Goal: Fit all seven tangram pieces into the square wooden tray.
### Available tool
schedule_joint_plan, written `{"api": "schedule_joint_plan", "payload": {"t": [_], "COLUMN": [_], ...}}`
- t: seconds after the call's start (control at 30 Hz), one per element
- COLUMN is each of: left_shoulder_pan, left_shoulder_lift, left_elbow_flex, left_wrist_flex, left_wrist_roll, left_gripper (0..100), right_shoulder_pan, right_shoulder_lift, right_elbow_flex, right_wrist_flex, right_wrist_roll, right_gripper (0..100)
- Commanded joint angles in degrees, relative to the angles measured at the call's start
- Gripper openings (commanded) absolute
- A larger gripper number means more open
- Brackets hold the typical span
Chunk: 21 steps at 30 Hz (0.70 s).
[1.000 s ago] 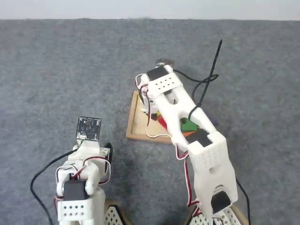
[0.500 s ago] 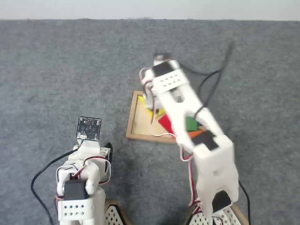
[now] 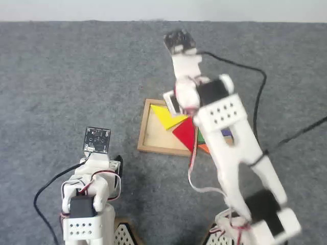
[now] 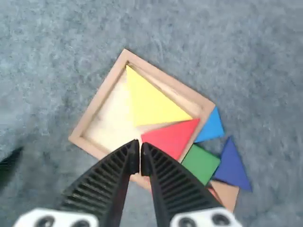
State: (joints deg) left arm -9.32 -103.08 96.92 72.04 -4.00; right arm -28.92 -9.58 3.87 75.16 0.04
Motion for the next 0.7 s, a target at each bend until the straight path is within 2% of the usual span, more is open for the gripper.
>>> {"api": "schedule_joint_plan", "payload": {"t": [0.0, 0.07, 0.3, 0.67], "left_shoulder_pan": [0.0, 0.0, 0.0, 0.0], "left_shoulder_lift": [-1.6, -1.6, -1.6, -1.6], "left_elbow_flex": [-0.5, -0.5, -0.5, -0.5], "left_wrist_flex": [0.5, 0.5, 0.5, 0.5], "left_wrist_roll": [-0.4, -0.4, -0.4, -0.4], "left_gripper": [15, 15, 15, 15], "right_shoulder_pan": [2.6, 4.0, 9.6, 8.6], "right_shoulder_lift": [-7.3, -5.6, 4.9, 16.0], "right_elbow_flex": [29.7, 33.7, 27.7, 21.5], "right_wrist_flex": [-28.2, -32.7, -30.6, -30.2], "right_wrist_roll": [8.4, 7.2, 6.4, 4.5], "right_gripper": [0.6, 0.6, 0.6, 0.6]}}
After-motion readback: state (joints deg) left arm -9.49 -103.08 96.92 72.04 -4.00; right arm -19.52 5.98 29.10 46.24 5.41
